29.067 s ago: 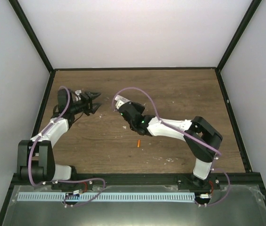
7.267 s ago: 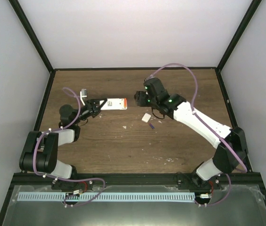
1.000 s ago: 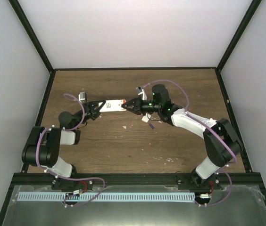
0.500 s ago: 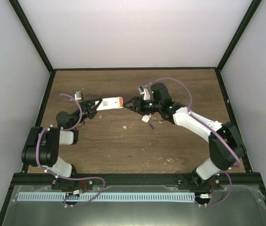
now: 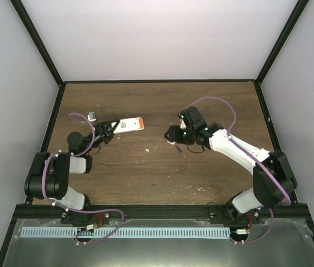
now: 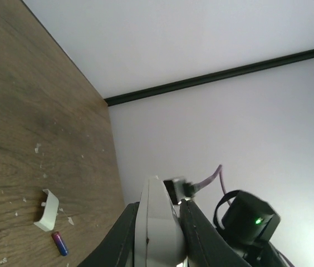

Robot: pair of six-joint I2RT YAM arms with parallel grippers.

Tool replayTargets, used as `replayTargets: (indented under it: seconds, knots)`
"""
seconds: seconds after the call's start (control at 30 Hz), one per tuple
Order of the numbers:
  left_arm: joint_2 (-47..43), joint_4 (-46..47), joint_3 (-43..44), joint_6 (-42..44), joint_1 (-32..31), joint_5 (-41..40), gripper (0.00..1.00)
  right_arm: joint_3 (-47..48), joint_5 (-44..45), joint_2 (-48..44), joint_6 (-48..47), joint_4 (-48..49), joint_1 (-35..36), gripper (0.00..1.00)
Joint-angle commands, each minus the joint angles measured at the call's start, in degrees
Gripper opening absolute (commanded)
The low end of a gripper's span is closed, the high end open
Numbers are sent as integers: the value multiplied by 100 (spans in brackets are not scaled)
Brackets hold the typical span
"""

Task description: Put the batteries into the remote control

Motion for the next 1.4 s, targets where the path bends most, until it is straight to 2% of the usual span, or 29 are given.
replayTargets:
  seconds: [0.0,0.13,0.17,0.3,0.5,0.77,1.37]
  knots:
    - [-570,-1108,58,708,18,-270,0,-300,972,192,-356,-599,1,58]
    - [-1238,-2885,293,1429,0,-468,0,-261,1298,478,-509,-538,79,57]
    - [-1287,-3031,326,1424,-2,-481,0,-243,1342,575,-547,-524,78,56]
    - [-1239,-2802,184,1061,-9,-575,0,-188,1476,872,-774,-422,83,49]
    - [-1307,-2948,156,1154,-11,-545,0,-75,1476,1301,-1052,-358,84,40]
    - [-1301,-2966,190,1197,-11,-493,0,-189,1316,1449,-1138,-250,75,40]
    - [-1294,-2984,209,1227,-11,-457,0,-256,1260,1628,-1273,-420,74,28]
